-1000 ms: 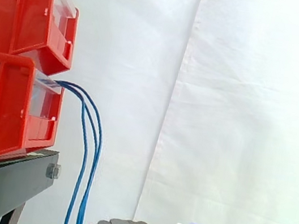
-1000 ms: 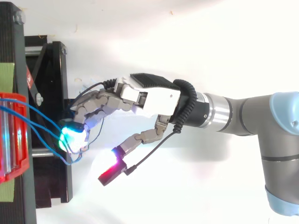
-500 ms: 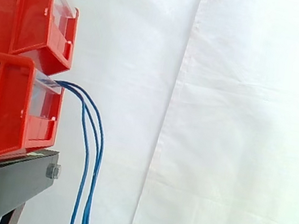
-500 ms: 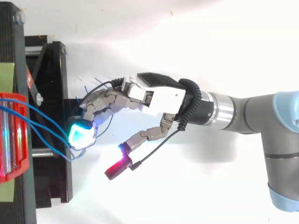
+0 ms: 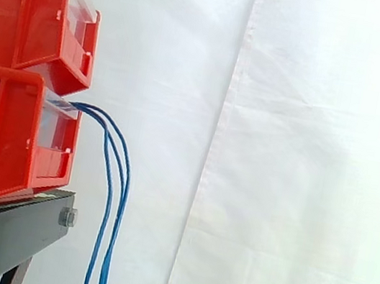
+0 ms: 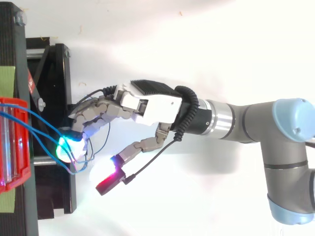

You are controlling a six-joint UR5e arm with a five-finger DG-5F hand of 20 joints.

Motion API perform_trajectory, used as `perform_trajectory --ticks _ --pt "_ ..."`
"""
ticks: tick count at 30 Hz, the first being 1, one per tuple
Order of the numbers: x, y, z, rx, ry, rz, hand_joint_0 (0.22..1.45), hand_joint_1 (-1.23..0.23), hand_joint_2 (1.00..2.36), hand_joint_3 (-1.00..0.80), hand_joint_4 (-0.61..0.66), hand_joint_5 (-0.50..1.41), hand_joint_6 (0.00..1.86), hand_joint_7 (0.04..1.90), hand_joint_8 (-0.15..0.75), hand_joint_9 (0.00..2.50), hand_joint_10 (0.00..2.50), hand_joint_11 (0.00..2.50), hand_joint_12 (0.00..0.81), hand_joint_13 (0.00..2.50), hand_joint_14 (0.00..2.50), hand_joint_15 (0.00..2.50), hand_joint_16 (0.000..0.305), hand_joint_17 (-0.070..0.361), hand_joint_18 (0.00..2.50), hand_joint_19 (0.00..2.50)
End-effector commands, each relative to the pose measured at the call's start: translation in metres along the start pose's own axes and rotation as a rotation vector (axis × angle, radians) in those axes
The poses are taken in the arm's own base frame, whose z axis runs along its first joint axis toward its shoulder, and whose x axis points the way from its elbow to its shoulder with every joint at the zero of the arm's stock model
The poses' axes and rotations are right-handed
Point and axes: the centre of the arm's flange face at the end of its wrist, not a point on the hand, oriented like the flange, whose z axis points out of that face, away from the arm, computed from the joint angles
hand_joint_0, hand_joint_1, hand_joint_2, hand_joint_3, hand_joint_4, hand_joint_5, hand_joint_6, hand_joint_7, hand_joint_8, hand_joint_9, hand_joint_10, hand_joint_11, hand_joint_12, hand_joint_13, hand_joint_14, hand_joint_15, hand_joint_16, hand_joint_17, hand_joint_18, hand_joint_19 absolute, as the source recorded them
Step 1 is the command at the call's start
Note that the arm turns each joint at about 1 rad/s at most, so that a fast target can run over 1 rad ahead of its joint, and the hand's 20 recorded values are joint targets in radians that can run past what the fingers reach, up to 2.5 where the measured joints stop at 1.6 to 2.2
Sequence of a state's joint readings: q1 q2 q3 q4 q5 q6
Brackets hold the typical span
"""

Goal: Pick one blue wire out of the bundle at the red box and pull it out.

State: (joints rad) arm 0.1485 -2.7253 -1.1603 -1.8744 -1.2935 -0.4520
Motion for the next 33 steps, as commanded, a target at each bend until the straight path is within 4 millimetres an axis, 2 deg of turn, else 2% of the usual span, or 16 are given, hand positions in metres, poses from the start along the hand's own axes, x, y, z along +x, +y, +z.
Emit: perform_trajectory --ticks 1,7,18,33 --pt "0.000 -0.003 0.001 0.001 0.001 0.002 0.59 -0.87 1.00 -0.50 0.18 -0.21 0.82 0.75 0.307 0.89 0.01 0.79 0.418 0.79 0.02 0.51 0.059 0.132 0.55 0.29" --pt "0.007 -0.004 -0.003 0.004 0.004 0.004 0.61 -0.84 1.00 -0.50 0.17 -0.20 0.84 0.76 0.310 0.91 0.01 0.79 0.421 0.81 0.02 0.51 0.058 0.130 0.56 0.30" --pt "0.006 -0.005 -0.007 -0.015 -0.001 0.005 0.61 -0.76 1.01 -0.32 0.12 -0.21 0.88 0.79 0.306 0.94 0.01 0.78 0.413 0.82 0.02 0.53 0.057 0.128 0.57 0.34" --pt "-0.011 -0.008 -0.007 -0.050 -0.033 -0.003 0.61 -0.74 1.02 -0.20 0.07 -0.21 0.92 0.80 0.308 0.96 0.01 0.78 0.417 0.84 0.02 0.55 0.057 0.129 0.59 0.37"
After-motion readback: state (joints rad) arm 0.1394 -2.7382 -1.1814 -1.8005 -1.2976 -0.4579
